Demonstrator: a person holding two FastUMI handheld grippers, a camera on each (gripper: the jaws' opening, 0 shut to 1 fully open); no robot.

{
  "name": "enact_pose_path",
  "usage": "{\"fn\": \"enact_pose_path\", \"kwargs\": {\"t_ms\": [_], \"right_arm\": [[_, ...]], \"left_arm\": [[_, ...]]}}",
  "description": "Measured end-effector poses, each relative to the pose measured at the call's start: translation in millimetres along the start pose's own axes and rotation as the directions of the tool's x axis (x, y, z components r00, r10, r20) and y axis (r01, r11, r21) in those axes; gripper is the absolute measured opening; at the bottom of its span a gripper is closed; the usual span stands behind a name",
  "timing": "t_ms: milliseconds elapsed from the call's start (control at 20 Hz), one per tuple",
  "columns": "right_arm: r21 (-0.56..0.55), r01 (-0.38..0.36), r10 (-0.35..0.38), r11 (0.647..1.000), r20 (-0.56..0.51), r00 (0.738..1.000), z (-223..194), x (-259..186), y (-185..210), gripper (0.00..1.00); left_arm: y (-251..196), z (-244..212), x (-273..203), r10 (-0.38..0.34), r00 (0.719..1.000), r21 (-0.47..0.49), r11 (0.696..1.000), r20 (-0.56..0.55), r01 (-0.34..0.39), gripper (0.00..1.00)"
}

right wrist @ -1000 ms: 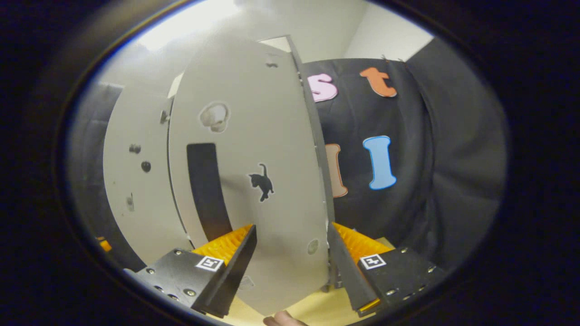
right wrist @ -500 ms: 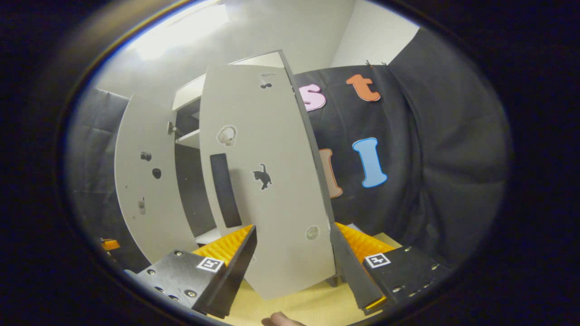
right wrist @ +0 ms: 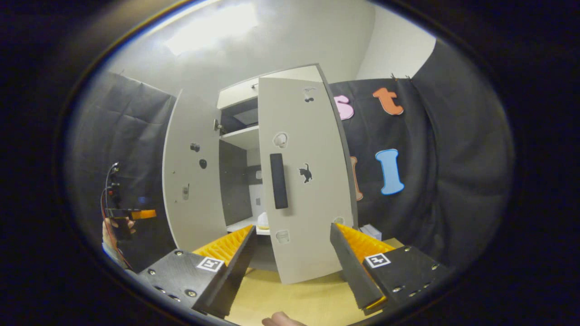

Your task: Grab one shoe with the right hand and put it into the shoe cabinet, grab the other shoe with the left hand and put it into the shoe cabinet; then close the right door with the right hand and the left door with the left hand.

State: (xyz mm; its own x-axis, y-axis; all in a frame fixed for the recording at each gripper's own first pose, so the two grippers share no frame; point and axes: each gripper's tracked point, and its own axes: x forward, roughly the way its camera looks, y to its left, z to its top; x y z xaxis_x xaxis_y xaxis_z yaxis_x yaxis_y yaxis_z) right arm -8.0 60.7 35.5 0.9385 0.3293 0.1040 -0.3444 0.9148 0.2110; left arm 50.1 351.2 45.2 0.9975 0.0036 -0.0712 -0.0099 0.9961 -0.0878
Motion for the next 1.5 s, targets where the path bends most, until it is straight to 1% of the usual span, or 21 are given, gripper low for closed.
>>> {"fn": "enact_pose_path", "kwargs": {"t_ms": [150,200,300,350,400,450,500,550,650,700,800,900,950,1050,1100,1150,1300,1350,1400,1450,1500], "right_arm": [[-0.093,0.043,-0.038,0.995,0.065,0.997,9,-18,10,0.97],[-0.11,0.058,-0.049,0.992,0.08,0.996,10,-24,12,0.97],[-0.118,0.097,-0.088,0.988,0.076,0.993,4,-34,13,0.97],[-0.124,0.114,-0.107,0.986,0.06,0.992,-2,-37,13,0.97],[-0.129,0.123,-0.118,0.984,0.047,0.992,-7,-41,14,0.97],[-0.128,0.125,-0.121,0.984,0.038,0.992,-12,-43,16,0.97],[-0.125,0.119,-0.116,0.985,0.033,0.993,-15,-46,19,0.93],[-0.116,0.111,-0.108,0.987,0.031,0.994,-19,-49,21,0.98],[-0.092,0.093,-0.09,0.991,0.038,0.995,-22,-55,23,0.98],[-0.082,0.084,-0.081,0.993,0.04,0.996,-24,-59,24,0.98],[-0.069,0.076,-0.073,0.995,0.045,0.996,-25,-63,20,0.98],[-0.07,0.087,-0.083,0.994,0.05,0.995,-26,-65,13,0.98],[-0.072,0.095,-0.091,0.993,0.051,0.995,-27,-66,9,0.98],[-0.067,0.105,-0.102,0.992,0.047,0.994,-30,-67,4,0.98],[-0.064,0.103,-0.101,0.993,0.044,0.994,-32,-66,2,0.98],[-0.06,0.102,-0.1,0.993,0.041,0.994,-34,-66,2,0.98],[-0.065,0.102,-0.1,0.993,0.033,0.994,-36,-64,1,0.98],[-0.07,0.106,-0.104,0.992,0.033,0.994,-37,-63,0,0.93],[-0.076,0.109,-0.107,0.991,0.032,0.994,-37,-61,1,0.98],[-0.083,0.111,-0.109,0.99,0.028,0.994,-39,-59,1,0.98],[-0.089,0.113,-0.111,0.99,0.023,0.993,-41,-58,1,0.93]], "left_arm": [[-10,23,12,-0.035,0.999,0.0,0.999,0.018,0.035,0.94],[-16,28,14,-0.054,0.998,-0.005,0.999,0.014,0.054,0.96],[-25,39,19,-0.072,0.997,-0.033,0.997,-0.001,0.072,0.96],[-31,40,21,-0.081,0.997,-0.034,0.996,-0.014,0.08,0.93],[-39,43,21,-0.092,0.996,-0.025,0.995,-0.016,0.092,0.93],[-48,46,22,-0.11,0.994,-0.011,0.994,-0.02,0.11,0.94],[-58,45,22,-0.128,0.992,-0.004,0.992,-0.023,0.128,0.96],[-67,46,19,-0.158,0.987,0.003,0.987,-0.017,0.158,0.94],[-90,40,21,-0.199,0.979,0.006,0.98,-0.047,0.199,0.94],[-95,39,19,-0.187,0.98,0.014,0.982,-0.068,0.189,0.96],[-94,48,18,-0.166,0.985,0.066,0.984,-0.037,0.168,0.89],[-94,54,20,-0.14,0.99,0.118,0.983,-0.028,0.142,0.9],[-96,53,17,-0.127,0.991,0.112,0.985,-0.035,0.13,0.9],[-98,53,15,-0.131,0.991,0.094,0.987,-0.042,0.134,0.9],[-101,52,13,-0.139,0.989,0.091,0.986,-0.042,0.143,0.88],[-107,51,12,-0.148,0.988,0.092,0.984,-0.037,0.151,0.9],[-123,53,15,-0.17,0.985,0.107,0.979,-0.02,0.172,0.9],[-127,54,15,-0.173,0.985,0.115,0.978,-0.013,0.173,0.9],[-129,56,15,-0.169,0.986,0.122,0.978,0.0,0.168,0.89],[-133,58,15,-0.162,0.987,0.127,0.979,0.017,0.159,0.9],[-135,59,17,-0.159,0.987,0.13,0.979,0.026,0.154,0.89]]}}
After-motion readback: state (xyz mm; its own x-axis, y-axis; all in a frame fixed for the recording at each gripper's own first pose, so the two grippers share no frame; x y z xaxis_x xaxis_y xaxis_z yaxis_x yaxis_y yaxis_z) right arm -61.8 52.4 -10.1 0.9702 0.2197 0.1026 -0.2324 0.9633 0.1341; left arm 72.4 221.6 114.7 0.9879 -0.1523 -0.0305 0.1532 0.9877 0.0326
